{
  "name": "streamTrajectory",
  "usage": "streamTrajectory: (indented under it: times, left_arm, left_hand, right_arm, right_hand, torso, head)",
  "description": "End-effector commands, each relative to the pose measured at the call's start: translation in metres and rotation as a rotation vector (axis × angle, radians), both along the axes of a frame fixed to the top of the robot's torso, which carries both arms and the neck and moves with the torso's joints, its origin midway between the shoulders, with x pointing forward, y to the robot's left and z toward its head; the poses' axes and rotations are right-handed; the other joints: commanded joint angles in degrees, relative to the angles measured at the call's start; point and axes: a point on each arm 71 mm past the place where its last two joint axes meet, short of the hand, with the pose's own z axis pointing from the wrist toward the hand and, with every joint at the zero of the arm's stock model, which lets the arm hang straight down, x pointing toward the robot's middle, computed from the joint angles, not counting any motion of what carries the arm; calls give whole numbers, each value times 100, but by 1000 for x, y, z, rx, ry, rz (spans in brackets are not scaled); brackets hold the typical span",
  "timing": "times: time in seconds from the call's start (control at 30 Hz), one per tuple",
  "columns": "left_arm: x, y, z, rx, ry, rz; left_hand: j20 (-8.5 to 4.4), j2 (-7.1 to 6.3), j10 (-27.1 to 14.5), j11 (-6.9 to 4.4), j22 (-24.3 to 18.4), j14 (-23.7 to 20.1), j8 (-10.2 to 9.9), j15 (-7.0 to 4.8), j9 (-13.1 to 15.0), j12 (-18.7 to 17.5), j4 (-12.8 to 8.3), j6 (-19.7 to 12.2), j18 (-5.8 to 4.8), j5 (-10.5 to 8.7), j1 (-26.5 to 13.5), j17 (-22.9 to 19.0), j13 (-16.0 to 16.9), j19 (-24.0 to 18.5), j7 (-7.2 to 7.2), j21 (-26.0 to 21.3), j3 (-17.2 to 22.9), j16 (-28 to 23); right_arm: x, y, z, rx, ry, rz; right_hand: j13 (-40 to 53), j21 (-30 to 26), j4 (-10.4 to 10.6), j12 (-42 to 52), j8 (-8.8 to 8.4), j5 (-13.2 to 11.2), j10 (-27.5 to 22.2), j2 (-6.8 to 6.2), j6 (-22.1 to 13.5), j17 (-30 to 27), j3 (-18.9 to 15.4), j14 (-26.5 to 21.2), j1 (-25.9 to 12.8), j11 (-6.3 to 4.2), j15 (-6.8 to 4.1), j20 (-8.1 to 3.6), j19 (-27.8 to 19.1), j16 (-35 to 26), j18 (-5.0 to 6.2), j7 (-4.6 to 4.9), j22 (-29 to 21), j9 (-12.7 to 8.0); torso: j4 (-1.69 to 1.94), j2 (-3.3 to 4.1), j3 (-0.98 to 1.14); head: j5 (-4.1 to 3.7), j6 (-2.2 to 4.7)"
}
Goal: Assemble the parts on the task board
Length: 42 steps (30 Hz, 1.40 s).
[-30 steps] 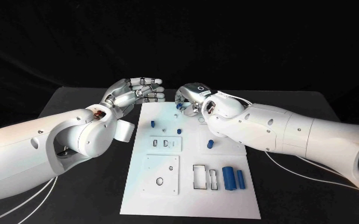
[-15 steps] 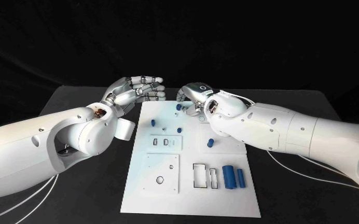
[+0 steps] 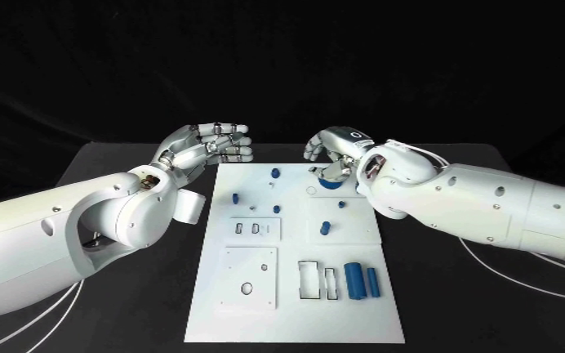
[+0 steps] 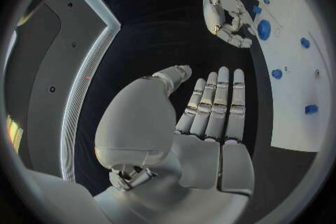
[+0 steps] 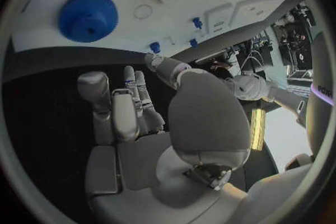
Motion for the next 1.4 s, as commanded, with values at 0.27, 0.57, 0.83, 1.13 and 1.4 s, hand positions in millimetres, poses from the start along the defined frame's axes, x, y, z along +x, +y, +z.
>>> streamTrajectory:
  times: [0.27,0.57,0.83,1.13,1.4]
  left_arm:
    - [1,3,1,-9,-11,-8]
    - [1,4,1,-4,-13,-6]
    - [1,3,1,-2,-14,-13]
    - [1,5,0,3,-9,-10]
    - [1,5,0,3,-5,-14]
  left_hand:
    - [-2,5,-11,26,-8,-25,36,34,11,6,-15,-41,81,-31,-74,9,-5,10,249,8,60,19]
    - [3,5,-17,30,-21,-43,47,43,16,7,-56,-67,74,-34,-94,13,-4,-31,255,-15,99,17]
    - [7,7,-23,35,-28,-61,56,50,19,6,-72,-76,71,-35,-114,13,-4,-54,259,-28,117,11]
    - [9,10,-24,36,-31,-66,60,51,21,7,-75,-78,69,-36,-123,14,-3,-62,260,-33,124,10]
    - [10,12,-24,37,-34,-69,64,53,23,8,-77,-80,69,-38,-133,15,-3,-70,261,-37,129,9]
  right_arm:
    - [0,-46,-1,10,194,-112]
    - [8,-54,-9,-48,241,-147]
    - [14,-44,-15,-77,234,-170]
    - [16,-39,-25,-87,241,-176]
    - [18,-37,-28,-89,241,-177]
  right_hand:
    - [1191,334,321,1888,-139,380,900,-20,-295,445,-1378,195,33,-355,-284,-252,335,304,-143,-230,519,74]
    - [5055,976,1127,6101,61,647,1005,162,-285,2077,-2197,504,563,-375,-284,-284,833,1074,-319,-276,1472,624]
    - [6238,1223,1377,7082,204,656,1557,161,-503,2612,-2262,604,703,-329,-237,-232,987,1262,-389,-222,1816,668]
    - [6407,1260,1424,7209,236,688,1636,177,-533,2710,-2252,624,752,-317,-224,-219,1008,1290,-399,-210,1871,665]
    - [6435,1262,1443,7232,245,706,1644,183,-544,2710,-2246,624,765,-312,-219,-215,1007,1290,-399,-206,1877,663]
  torso:
    - [-43,-51,35]
    - [-30,-36,52]
    - [-23,-22,52]
    - [-25,-13,60]
    - [-21,-15,58]
  head:
    - [-33,-11]
    - [-12,-43]
    - [0,-60]
    - [62,-89]
    - [56,-108]
